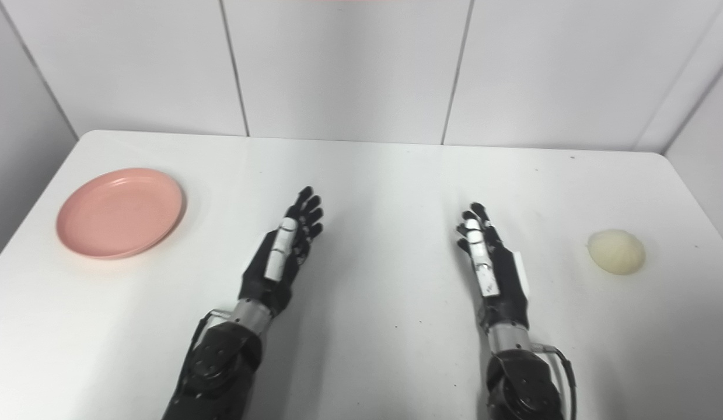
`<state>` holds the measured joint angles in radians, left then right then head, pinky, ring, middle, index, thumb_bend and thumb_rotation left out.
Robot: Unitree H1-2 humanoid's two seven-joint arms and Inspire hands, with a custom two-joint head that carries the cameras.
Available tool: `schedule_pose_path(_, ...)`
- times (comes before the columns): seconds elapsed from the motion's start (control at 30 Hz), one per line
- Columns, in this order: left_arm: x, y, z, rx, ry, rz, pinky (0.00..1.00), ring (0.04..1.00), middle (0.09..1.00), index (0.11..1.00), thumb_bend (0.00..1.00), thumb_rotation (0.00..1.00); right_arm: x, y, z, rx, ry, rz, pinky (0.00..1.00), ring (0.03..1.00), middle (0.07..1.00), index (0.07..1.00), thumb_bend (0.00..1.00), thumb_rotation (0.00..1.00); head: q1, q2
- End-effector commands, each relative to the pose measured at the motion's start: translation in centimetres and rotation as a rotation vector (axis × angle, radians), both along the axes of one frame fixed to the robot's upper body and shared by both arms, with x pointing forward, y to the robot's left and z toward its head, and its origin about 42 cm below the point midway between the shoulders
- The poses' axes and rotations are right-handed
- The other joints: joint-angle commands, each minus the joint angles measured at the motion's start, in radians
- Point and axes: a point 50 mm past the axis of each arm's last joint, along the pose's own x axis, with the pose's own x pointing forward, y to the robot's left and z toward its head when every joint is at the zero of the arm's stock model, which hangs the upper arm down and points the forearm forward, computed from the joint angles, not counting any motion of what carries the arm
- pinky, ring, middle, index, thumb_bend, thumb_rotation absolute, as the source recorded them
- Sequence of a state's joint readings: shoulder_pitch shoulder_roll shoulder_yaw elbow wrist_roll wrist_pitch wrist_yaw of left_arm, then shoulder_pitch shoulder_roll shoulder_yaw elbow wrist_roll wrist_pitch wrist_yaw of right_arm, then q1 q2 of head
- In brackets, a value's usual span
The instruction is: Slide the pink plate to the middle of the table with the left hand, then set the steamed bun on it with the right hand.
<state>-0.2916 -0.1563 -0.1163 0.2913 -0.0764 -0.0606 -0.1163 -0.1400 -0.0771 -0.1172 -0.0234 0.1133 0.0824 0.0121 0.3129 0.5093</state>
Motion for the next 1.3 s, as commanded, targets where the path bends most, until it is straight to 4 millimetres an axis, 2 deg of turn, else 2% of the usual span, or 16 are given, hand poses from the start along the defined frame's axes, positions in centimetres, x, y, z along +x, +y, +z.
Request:
schedule_pose_path(0.0,-0.5,-0.2,-1.9,-0.018,0.038,0.012,1.00,1.000,1.000,1.000,0.56,0.99,0.2,-0.6,0.7,0.011,-0.067,0.007,0.96,0.907,0.927,0.936,0.51,0.82,0.029,-0.019)
schedule_pose_path(0.1,0.3,-0.5,-2.1,-0.027,0.013,0.037,1.00,1.000,1.000,1.000,0.56,1.00,0.2,-0.8,0.6,0.000,-0.058,0.015,0.98,0.924,0.946,0.955,0.49,0.86,0.061,-0.050)
schedule_pose_path(0.2,1.1,-0.3,-2.2,-0.021,-0.006,0.078,1.00,1.000,1.000,1.000,0.57,0.99,0.1,-0.8,0.6,-0.006,-0.058,0.017,1.00,0.944,0.963,0.974,0.44,0.88,0.066,-0.059)
schedule_pose_path(0.37,2.4,0.5,-0.1,-0.005,-0.107,0.113,1.00,1.000,0.993,0.981,0.58,1.00,-0.4,-0.4,0.4,-0.013,-0.057,0.013,1.00,0.950,0.973,0.983,0.39,0.90,0.056,-0.070)
schedule_pose_path(0.5,2.9,1.5,1.7,-0.058,-0.143,0.120,1.00,0.998,0.989,0.981,0.59,1.00,-0.4,-0.2,0.5,-0.010,-0.063,0.012,0.99,0.943,0.970,0.980,0.38,0.89,0.052,-0.072)
schedule_pose_path(0.73,5.1,5.3,6.8,-0.117,-0.211,0.206,1.00,0.983,0.982,0.975,0.63,0.98,-0.3,0.0,0.8,-0.001,-0.071,0.006,0.96,0.929,0.955,0.966,0.37,0.87,0.049,-0.069)
schedule_pose_path(0.9,6.4,9.4,10.1,-0.113,-0.253,0.292,1.00,0.986,0.983,0.979,0.65,1.00,-0.4,0.0,1.2,-0.011,-0.074,0.011,0.97,0.934,0.960,0.970,0.36,0.88,0.050,-0.069)
schedule_pose_path(1.07,7.1,13.3,11.9,-0.151,-0.261,0.372,1.00,0.998,0.998,0.994,0.64,0.99,-0.5,-0.1,1.4,-0.008,-0.075,0.011,0.98,0.937,0.965,0.977,0.34,0.87,0.052,-0.066)
schedule_pose_path(1.27,7.5,16.4,13.3,-0.177,-0.294,0.471,1.00,0.987,0.987,0.980,0.61,0.98,-0.6,0.1,1.7,-0.001,-0.071,0.007,0.97,0.933,0.959,0.970,0.34,0.84,0.047,-0.066)
